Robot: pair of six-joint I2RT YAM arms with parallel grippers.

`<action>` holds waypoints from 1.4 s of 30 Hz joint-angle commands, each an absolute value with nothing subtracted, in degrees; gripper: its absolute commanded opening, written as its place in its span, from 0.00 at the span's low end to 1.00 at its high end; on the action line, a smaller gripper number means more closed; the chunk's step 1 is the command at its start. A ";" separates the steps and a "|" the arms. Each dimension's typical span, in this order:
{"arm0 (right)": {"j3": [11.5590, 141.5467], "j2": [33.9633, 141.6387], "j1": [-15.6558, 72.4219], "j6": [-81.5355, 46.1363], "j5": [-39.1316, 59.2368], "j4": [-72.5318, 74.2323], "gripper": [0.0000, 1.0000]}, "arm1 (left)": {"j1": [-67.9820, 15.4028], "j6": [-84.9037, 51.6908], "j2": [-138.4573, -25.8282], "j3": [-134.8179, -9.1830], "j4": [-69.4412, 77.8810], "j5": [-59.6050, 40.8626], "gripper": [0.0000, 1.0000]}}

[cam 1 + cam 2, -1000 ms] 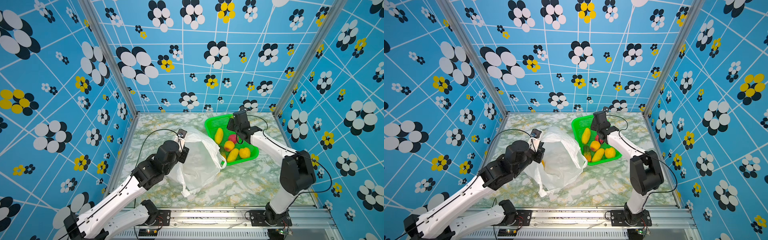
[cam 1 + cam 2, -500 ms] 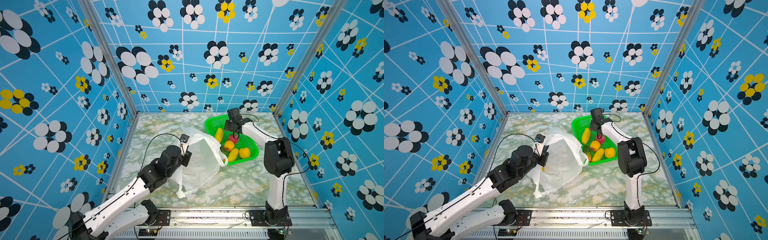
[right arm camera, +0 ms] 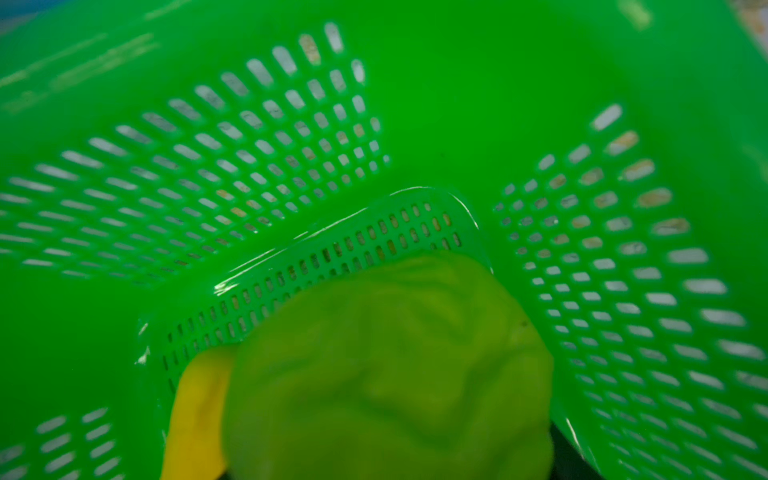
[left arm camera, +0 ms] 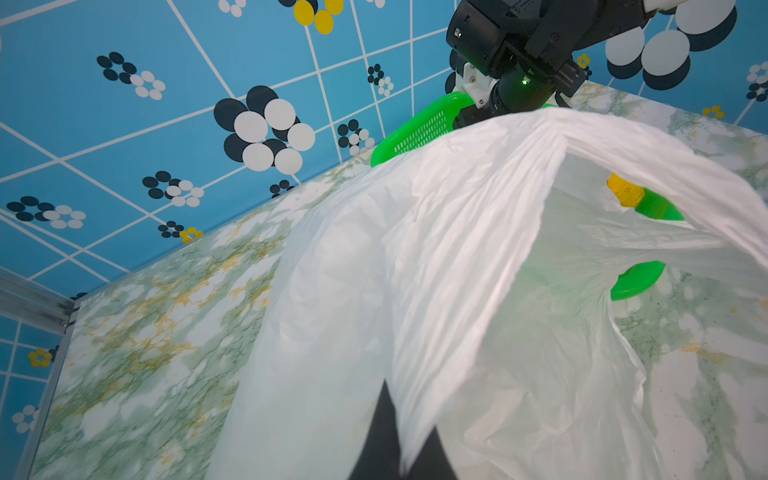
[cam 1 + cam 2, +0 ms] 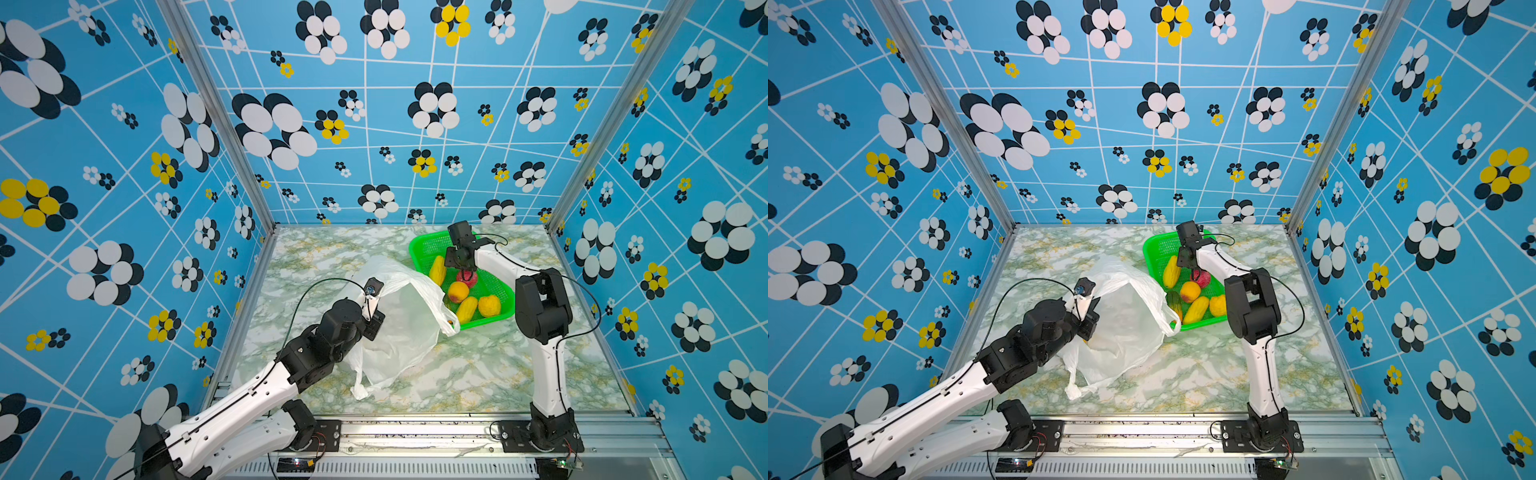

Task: Untie the knot of the plastic bag and take out the fruit
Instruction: 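Carry the green pepper into the green basket and open the right gripper, then move the right gripper back into the bag over the orange papaya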

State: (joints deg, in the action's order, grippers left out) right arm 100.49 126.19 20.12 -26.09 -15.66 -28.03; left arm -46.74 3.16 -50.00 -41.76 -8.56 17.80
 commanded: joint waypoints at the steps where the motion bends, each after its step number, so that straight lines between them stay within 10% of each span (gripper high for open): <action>1: 100.94 125.41 20.20 -26.61 -14.99 -28.85 0.74 | -47.46 4.50 -47.90 -41.14 -6.49 19.18 0.00; 13: 88.65 113.19 20.18 -27.55 -14.07 -22.52 0.84 | -47.40 5.09 -43.99 -37.54 -2.66 19.77 0.00; 31: 41.88 53.25 40.02 -11.80 -13.98 16.63 0.41 | -47.52 3.94 -49.42 -40.69 -6.15 25.08 0.00; 42: 40.21 59.24 60.74 -12.82 -9.64 21.98 0.34 | -47.49 3.78 -48.81 -42.01 -8.77 29.22 0.00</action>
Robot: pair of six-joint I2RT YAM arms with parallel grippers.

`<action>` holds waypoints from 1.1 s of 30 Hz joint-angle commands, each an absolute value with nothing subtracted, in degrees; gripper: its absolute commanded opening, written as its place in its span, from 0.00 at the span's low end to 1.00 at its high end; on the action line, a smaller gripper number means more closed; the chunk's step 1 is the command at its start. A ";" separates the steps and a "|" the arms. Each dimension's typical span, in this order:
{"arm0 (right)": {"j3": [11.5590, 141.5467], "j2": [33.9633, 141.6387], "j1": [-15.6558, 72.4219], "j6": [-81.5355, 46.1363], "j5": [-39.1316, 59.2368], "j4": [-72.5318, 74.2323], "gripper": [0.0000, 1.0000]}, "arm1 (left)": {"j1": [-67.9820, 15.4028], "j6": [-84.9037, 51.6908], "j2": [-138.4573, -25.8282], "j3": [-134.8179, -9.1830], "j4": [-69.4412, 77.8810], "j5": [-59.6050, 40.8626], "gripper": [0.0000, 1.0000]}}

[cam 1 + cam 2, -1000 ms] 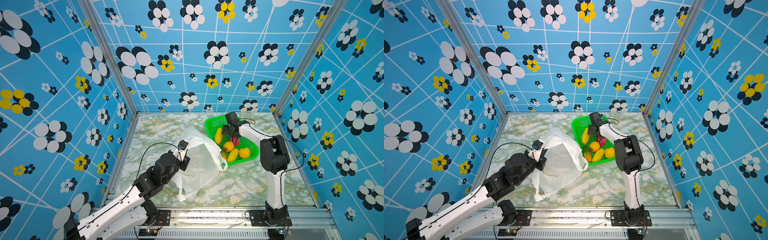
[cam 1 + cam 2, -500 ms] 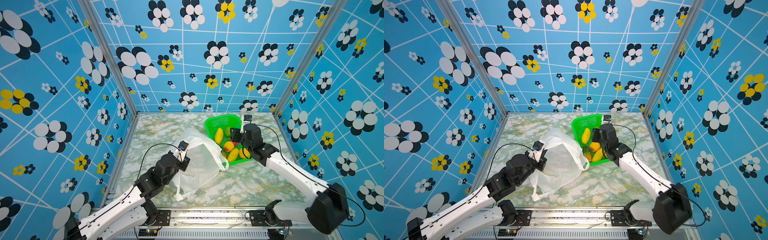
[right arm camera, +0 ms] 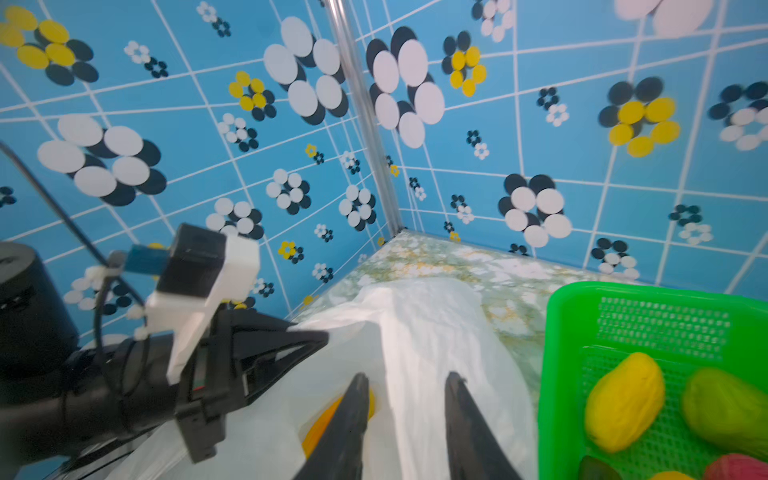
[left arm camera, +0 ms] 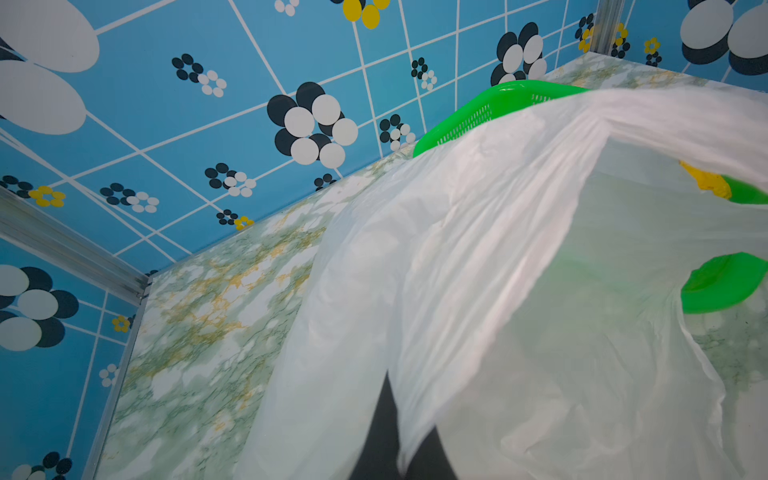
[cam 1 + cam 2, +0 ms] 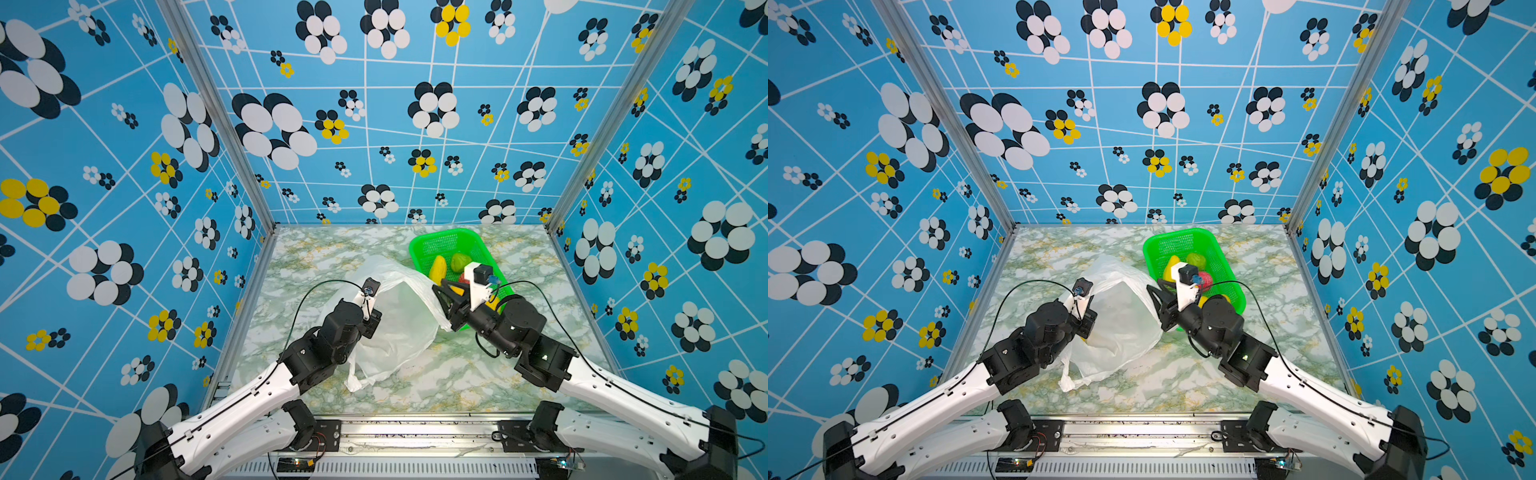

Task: Untie the knot of the plastic bag and take out the fruit
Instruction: 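Move the right gripper back into the bag over the orange papaya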

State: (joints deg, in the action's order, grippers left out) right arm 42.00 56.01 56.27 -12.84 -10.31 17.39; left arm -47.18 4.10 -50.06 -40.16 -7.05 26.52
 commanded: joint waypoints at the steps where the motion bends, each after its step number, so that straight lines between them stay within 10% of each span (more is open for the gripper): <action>1: 39.28 60.89 62.37 -12.92 -10.04 24.02 0.34 | -47.47 3.78 -48.54 -41.93 -8.79 29.88 0.00; 15: 46.90 91.12 70.31 -21.78 -17.81 28.67 0.36 | -47.61 3.85 -44.27 -41.25 -9.05 30.85 0.00; 33: 66.96 115.27 65.21 -35.99 -9.18 20.92 0.77 | -47.84 3.28 -45.17 -41.57 -9.32 29.00 0.00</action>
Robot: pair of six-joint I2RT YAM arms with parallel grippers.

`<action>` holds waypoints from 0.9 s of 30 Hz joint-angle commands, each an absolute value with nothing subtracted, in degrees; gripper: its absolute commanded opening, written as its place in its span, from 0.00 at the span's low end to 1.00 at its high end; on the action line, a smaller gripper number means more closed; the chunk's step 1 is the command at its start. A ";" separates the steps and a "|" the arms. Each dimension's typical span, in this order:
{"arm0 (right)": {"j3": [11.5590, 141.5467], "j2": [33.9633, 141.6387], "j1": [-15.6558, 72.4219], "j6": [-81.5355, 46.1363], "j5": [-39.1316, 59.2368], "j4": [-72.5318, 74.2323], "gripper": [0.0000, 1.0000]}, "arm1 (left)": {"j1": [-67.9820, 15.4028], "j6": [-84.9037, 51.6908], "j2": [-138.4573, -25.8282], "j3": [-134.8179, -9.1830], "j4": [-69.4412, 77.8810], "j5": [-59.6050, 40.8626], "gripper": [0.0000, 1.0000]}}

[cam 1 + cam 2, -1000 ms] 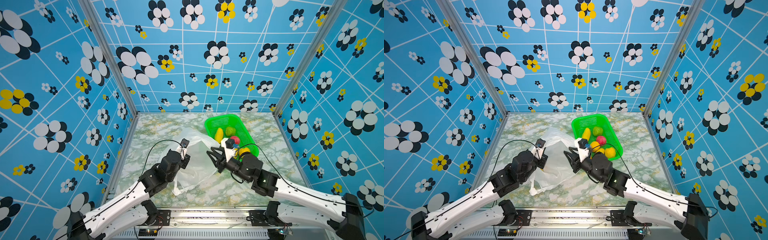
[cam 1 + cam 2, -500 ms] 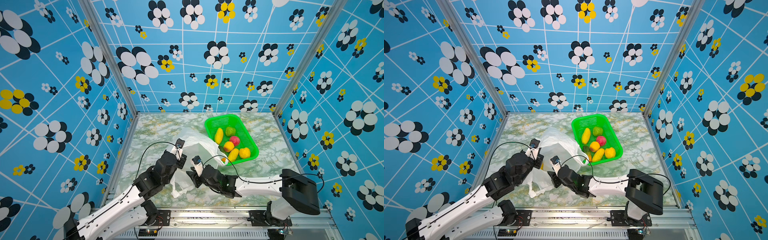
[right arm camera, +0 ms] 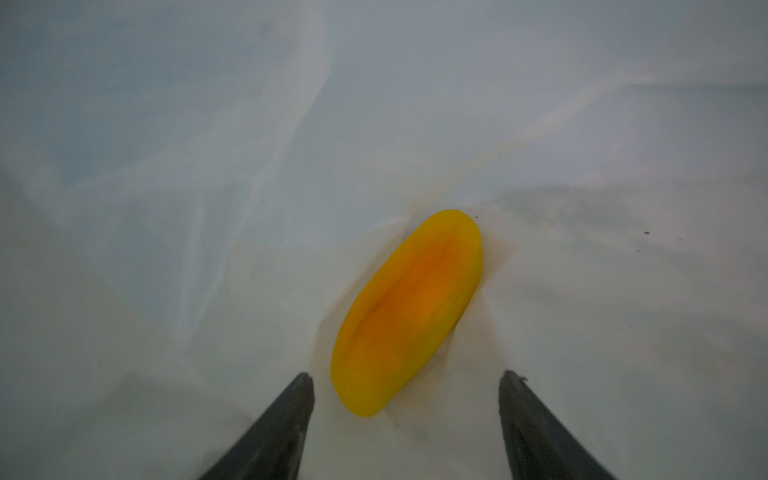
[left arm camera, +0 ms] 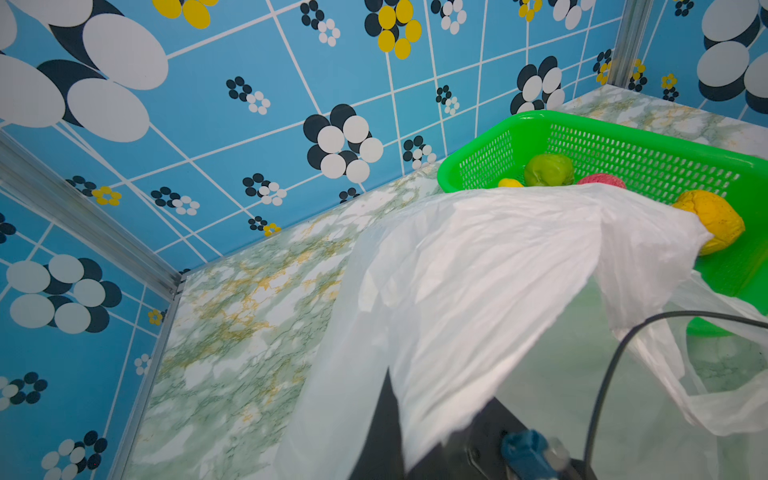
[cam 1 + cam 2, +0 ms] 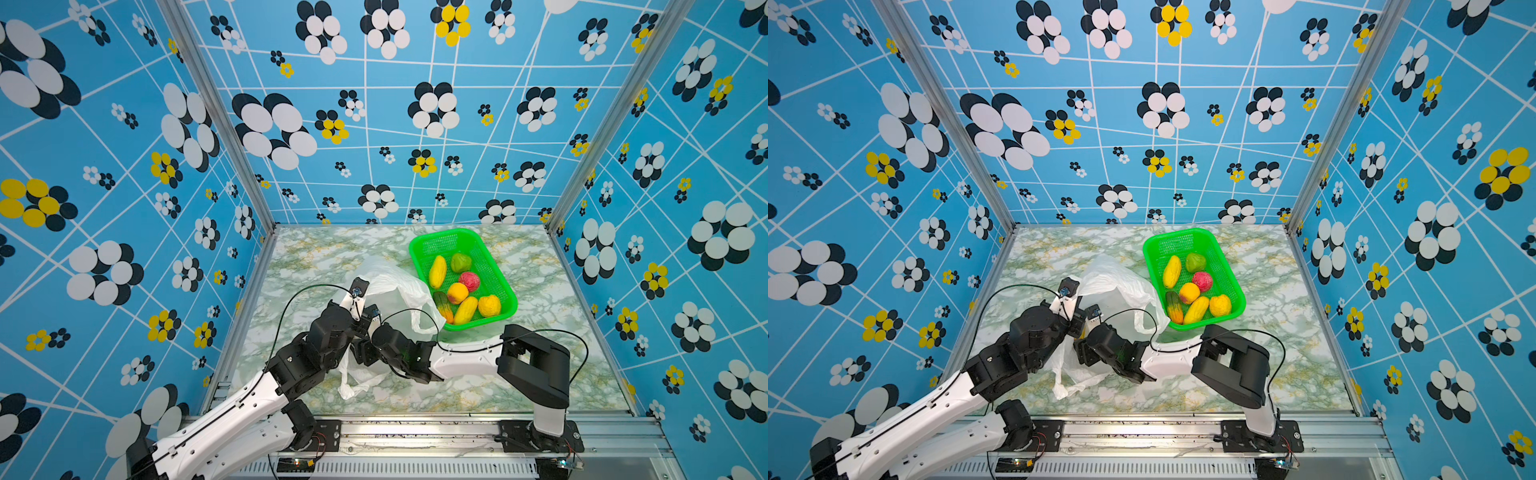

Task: Untie the knot of the plastic bag and take out the fruit
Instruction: 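Move the right gripper back into the bag over the orange papaya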

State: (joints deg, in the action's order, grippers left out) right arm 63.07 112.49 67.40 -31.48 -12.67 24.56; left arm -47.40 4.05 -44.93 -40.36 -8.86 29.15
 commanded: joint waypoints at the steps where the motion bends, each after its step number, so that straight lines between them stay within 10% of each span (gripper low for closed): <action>1: 68.45 116.51 64.44 -36.89 -8.24 19.64 0.78 | -47.83 3.25 -45.29 -41.57 -9.22 28.87 0.00; 27: 78.32 122.82 68.19 -31.97 -2.72 15.26 0.99 | -48.08 3.78 -45.37 -41.74 -9.27 29.18 0.00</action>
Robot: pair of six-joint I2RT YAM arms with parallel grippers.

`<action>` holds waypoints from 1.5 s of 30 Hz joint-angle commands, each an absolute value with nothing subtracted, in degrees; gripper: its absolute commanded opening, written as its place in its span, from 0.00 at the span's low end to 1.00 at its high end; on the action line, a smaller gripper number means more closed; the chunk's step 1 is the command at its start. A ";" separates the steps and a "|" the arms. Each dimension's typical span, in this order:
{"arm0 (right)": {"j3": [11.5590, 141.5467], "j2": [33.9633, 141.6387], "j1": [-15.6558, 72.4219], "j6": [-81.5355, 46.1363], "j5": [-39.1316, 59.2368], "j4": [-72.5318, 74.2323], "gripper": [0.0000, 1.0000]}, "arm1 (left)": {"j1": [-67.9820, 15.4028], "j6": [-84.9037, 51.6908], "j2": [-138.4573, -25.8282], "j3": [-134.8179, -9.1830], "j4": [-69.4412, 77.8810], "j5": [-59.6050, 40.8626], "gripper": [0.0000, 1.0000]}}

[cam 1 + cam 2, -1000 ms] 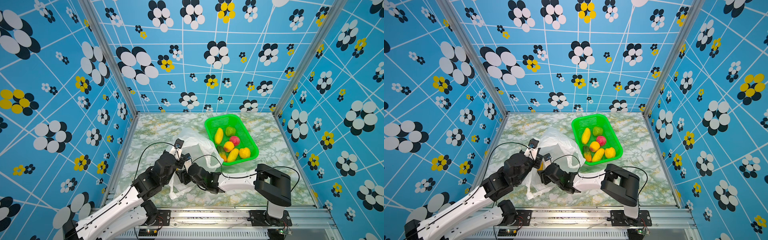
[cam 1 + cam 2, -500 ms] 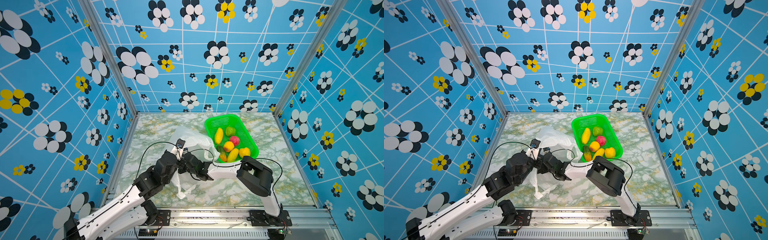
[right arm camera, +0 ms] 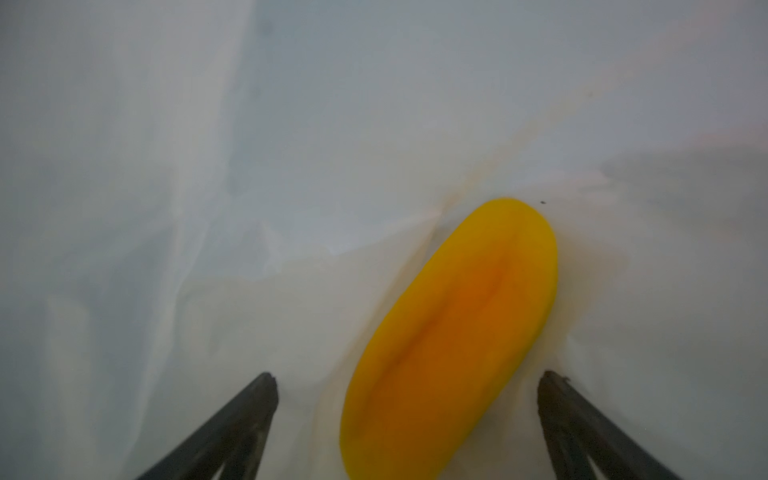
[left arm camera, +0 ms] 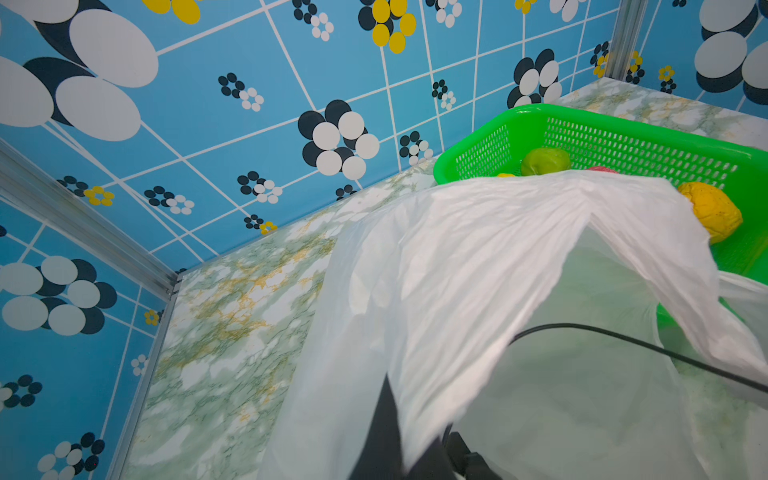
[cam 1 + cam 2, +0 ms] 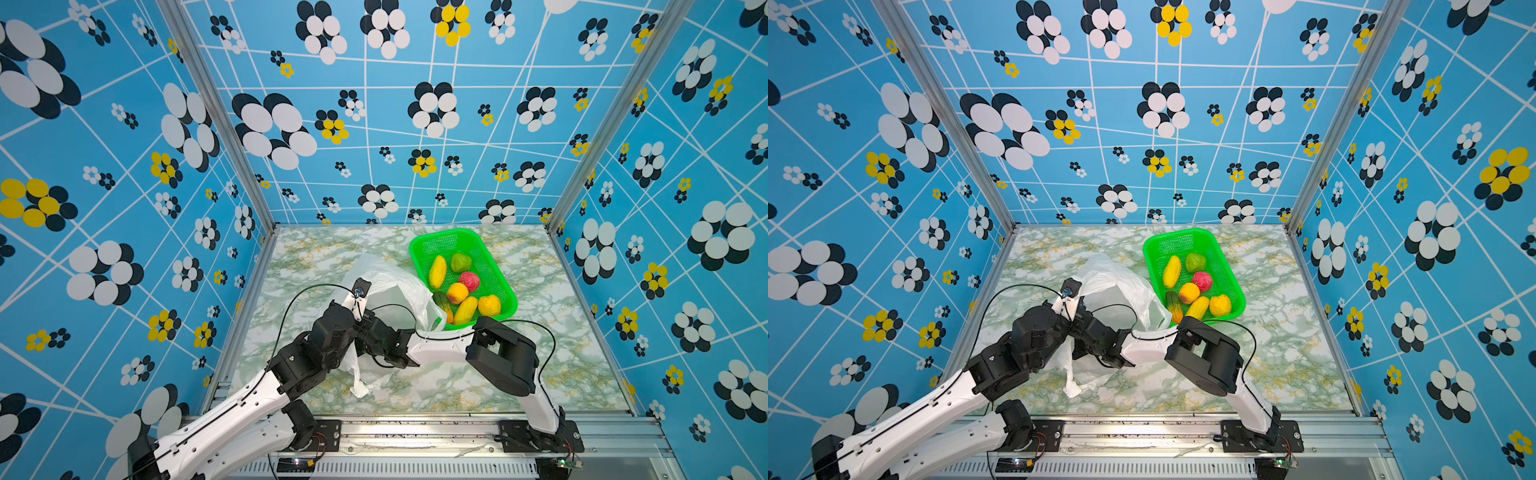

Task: Untie the knot of the plastic bag and take out the fruit
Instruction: 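Move the right gripper back into the bag over the orange papaya, then close the right gripper on the end of the orange papaya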

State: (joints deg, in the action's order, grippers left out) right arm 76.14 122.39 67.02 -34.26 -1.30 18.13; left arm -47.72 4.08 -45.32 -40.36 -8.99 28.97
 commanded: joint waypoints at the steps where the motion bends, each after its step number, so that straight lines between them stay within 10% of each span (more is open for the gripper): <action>1: 79.43 123.56 68.24 -31.97 -3.47 14.03 0.99 | -48.12 3.78 -45.36 -41.67 -9.40 29.18 0.00; 15: 97.29 136.71 68.23 -33.77 -10.42 -5.13 0.88 | -48.56 3.69 -45.09 -41.93 -9.73 29.06 0.00; 28: 83.24 126.79 67.27 -34.19 -11.63 5.10 0.40 | -48.63 3.87 -44.91 -41.75 -9.67 30.31 0.00; 45: 55.89 106.74 63.55 -37.87 -13.62 28.07 0.39 | -48.69 3.95 -45.00 -41.74 -9.58 30.76 0.00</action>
